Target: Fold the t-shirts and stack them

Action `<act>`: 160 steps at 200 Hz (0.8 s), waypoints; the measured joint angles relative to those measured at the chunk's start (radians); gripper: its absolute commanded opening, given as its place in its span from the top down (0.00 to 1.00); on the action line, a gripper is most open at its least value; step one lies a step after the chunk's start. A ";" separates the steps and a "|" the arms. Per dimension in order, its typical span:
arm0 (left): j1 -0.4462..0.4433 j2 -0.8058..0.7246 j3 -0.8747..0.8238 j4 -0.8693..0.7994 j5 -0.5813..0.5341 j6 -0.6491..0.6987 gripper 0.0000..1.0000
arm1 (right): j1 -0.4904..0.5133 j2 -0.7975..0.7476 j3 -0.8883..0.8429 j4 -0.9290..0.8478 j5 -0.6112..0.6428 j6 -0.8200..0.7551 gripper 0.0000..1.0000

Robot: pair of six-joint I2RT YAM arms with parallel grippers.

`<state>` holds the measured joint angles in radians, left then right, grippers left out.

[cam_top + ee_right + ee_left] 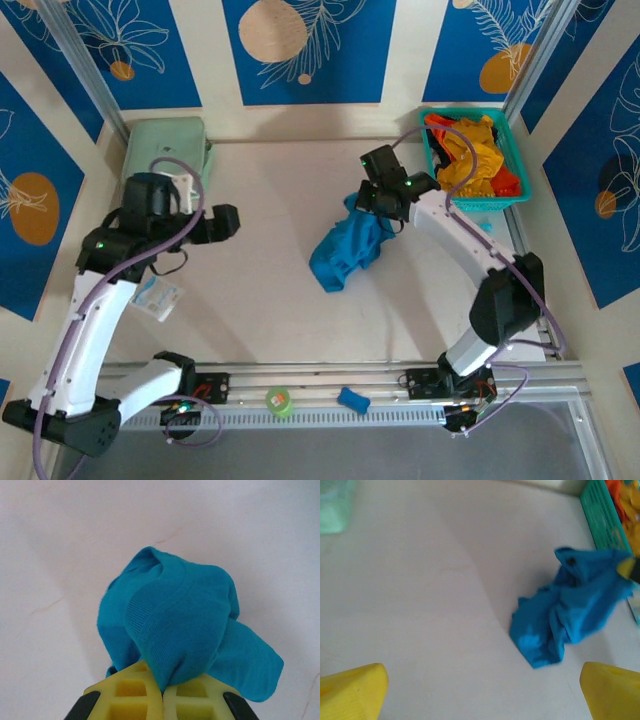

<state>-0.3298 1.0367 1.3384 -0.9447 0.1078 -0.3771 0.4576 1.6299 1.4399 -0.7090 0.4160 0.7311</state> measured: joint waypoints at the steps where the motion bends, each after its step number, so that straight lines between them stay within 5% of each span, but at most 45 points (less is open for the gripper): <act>1: -0.011 0.003 -0.004 0.002 0.001 -0.001 0.02 | -0.003 0.004 0.000 0.002 -0.001 0.000 1.00; 21: -0.137 0.060 -0.056 0.048 -0.004 -0.017 0.03 | -0.079 0.087 0.012 0.029 -0.016 -0.012 0.97; 47: -0.290 0.208 -0.119 0.151 -0.005 -0.043 0.06 | -0.114 0.169 0.061 0.037 -0.024 -0.058 0.48; 67: -0.391 0.354 -0.130 0.240 -0.007 -0.059 0.06 | -0.111 0.159 0.059 0.043 -0.027 -0.091 0.29; 91: -0.476 0.519 -0.101 0.317 -0.006 -0.060 0.10 | -0.108 0.086 -0.006 0.066 -0.031 -0.112 0.23; 99: -0.500 0.577 -0.072 0.333 -0.003 -0.059 0.10 | -0.108 0.046 -0.046 0.069 -0.033 -0.119 0.12; 160: -0.600 0.761 0.058 0.424 0.003 -0.060 0.10 | -0.104 -0.268 -0.349 0.032 -0.042 -0.133 0.12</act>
<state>-0.9295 1.7981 1.3968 -0.5209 0.1104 -0.4374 0.3538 1.3617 1.0908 -0.6773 0.3737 0.5980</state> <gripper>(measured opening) 0.899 0.884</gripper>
